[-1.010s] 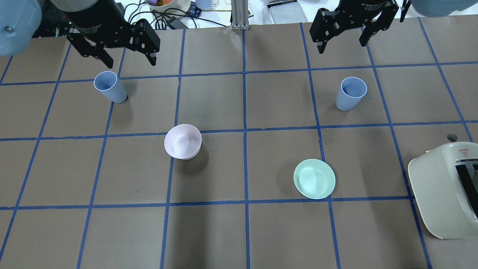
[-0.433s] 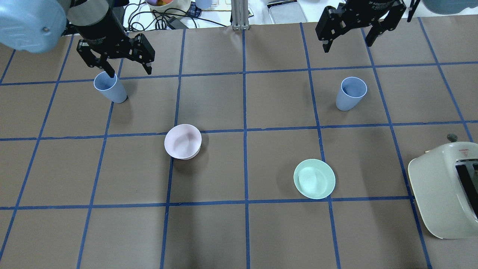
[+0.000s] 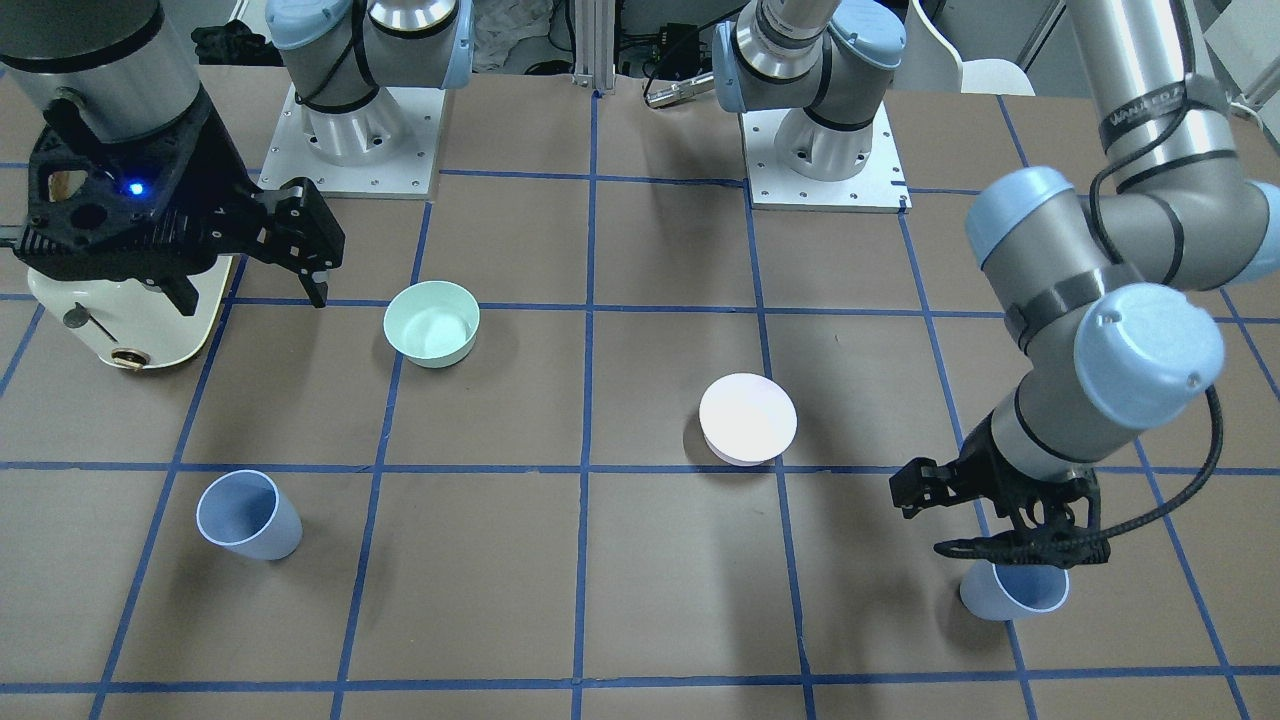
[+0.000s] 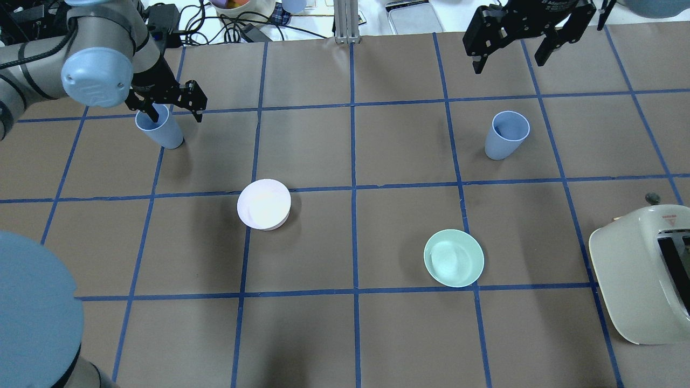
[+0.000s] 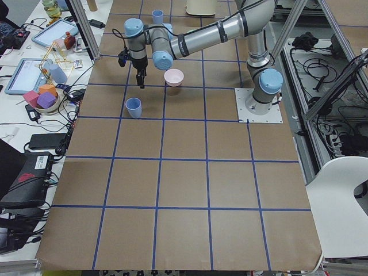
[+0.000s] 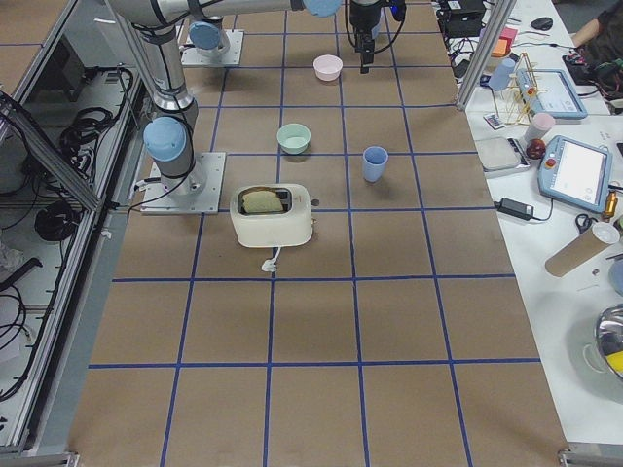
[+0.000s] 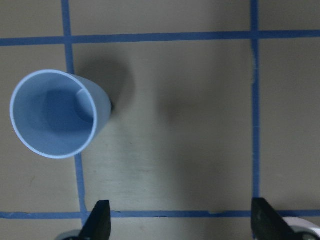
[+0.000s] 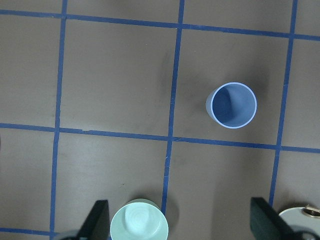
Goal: Stack blue cups with both arms
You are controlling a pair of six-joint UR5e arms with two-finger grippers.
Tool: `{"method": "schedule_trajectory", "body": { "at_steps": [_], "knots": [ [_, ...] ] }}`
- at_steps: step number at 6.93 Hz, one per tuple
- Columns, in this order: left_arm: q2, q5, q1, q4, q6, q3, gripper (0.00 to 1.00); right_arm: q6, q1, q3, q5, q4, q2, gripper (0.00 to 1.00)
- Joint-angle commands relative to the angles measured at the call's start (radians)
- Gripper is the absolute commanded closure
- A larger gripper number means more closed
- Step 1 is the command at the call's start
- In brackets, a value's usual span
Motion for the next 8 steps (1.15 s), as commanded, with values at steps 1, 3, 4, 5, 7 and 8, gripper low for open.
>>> {"method": "schedule_trajectory", "body": {
  "at_steps": [1, 3, 4, 5, 7, 8],
  "knots": [
    [-0.075, 0.043, 0.014, 0.094, 0.015, 0.005, 0.00, 0.000, 0.000, 0.000, 0.000, 0.000, -0.006, 0.00],
    [-0.105, 0.044, 0.014, 0.149, 0.064, 0.010, 0.33, 0.001, 0.000, 0.000, -0.002, 0.000, -0.005, 0.00],
    [-0.106, 0.044, 0.014, 0.162, 0.065, 0.007, 0.66, 0.001, 0.000, 0.002, -0.002, -0.002, -0.005, 0.00],
    [-0.106, 0.044, 0.014, 0.163, 0.064, 0.008, 0.95, 0.001, 0.000, 0.000, -0.002, -0.002, -0.005, 0.00],
    [-0.063, 0.038, -0.010, 0.153, 0.067, 0.011, 1.00, 0.001, 0.000, 0.000, -0.002, -0.002, -0.005, 0.00],
    [-0.022, 0.002, -0.072, 0.127, 0.043, 0.010, 1.00, 0.001, 0.000, 0.002, -0.002, -0.002, -0.005, 0.00]
  ]
}}
